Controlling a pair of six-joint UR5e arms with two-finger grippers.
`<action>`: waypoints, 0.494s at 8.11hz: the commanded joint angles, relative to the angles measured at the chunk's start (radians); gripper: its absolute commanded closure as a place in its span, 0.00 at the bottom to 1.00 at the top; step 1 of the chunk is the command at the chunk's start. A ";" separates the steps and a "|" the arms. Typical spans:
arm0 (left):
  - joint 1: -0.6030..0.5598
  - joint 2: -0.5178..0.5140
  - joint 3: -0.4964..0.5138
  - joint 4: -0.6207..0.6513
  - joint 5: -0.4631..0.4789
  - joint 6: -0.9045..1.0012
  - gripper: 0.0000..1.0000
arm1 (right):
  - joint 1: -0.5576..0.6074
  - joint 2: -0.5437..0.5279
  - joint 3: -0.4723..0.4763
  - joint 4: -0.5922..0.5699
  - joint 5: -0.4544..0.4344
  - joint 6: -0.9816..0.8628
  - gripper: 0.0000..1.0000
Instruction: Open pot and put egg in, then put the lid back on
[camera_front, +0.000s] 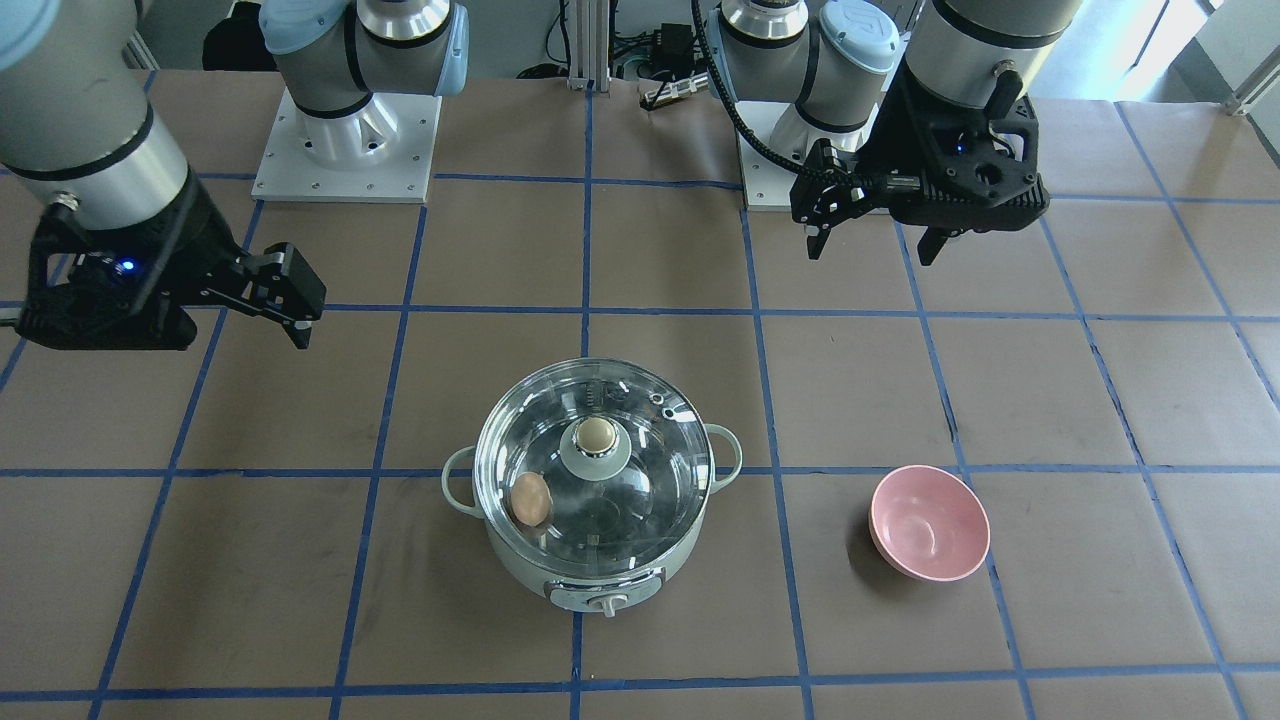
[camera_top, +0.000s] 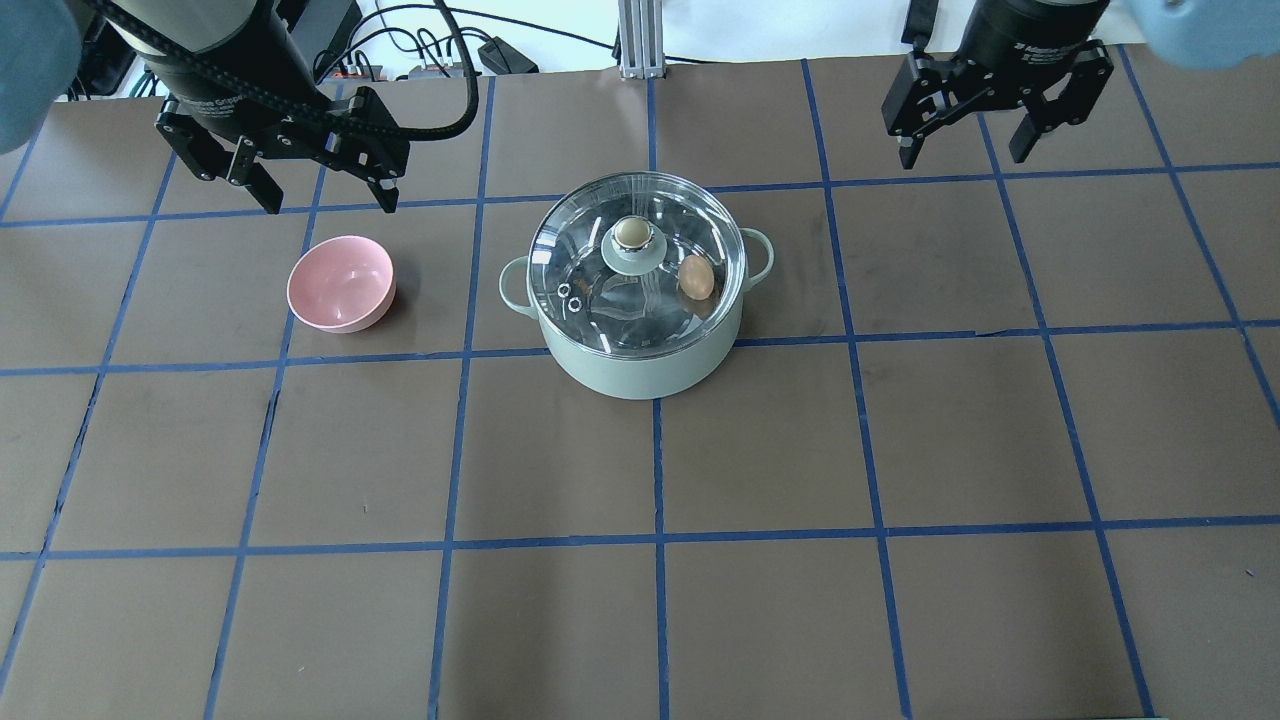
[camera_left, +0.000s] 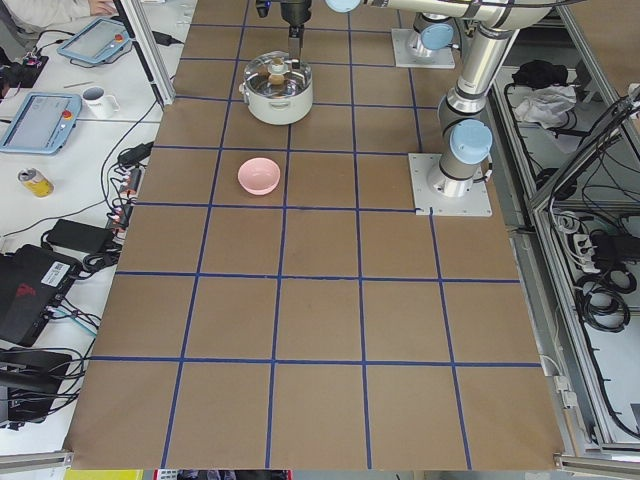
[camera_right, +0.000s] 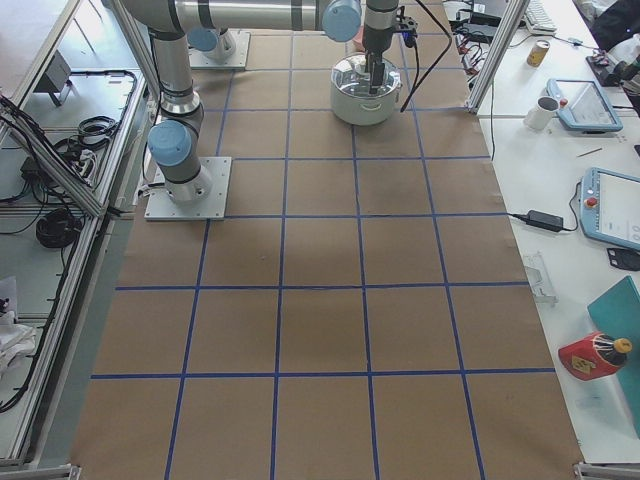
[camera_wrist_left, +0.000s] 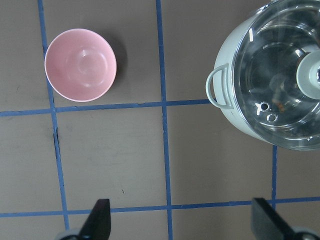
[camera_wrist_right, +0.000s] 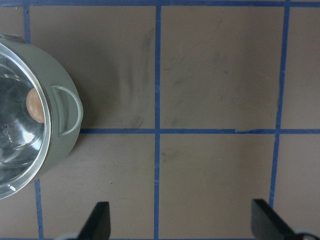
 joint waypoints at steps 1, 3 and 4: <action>0.000 0.000 0.000 0.000 0.000 0.000 0.00 | -0.033 -0.041 0.007 0.054 -0.001 0.002 0.00; -0.002 0.000 0.000 -0.002 0.006 0.000 0.00 | -0.033 -0.039 0.008 0.060 -0.001 0.002 0.00; 0.000 0.000 -0.002 -0.002 0.000 0.000 0.00 | -0.033 -0.041 0.008 0.060 0.002 0.002 0.00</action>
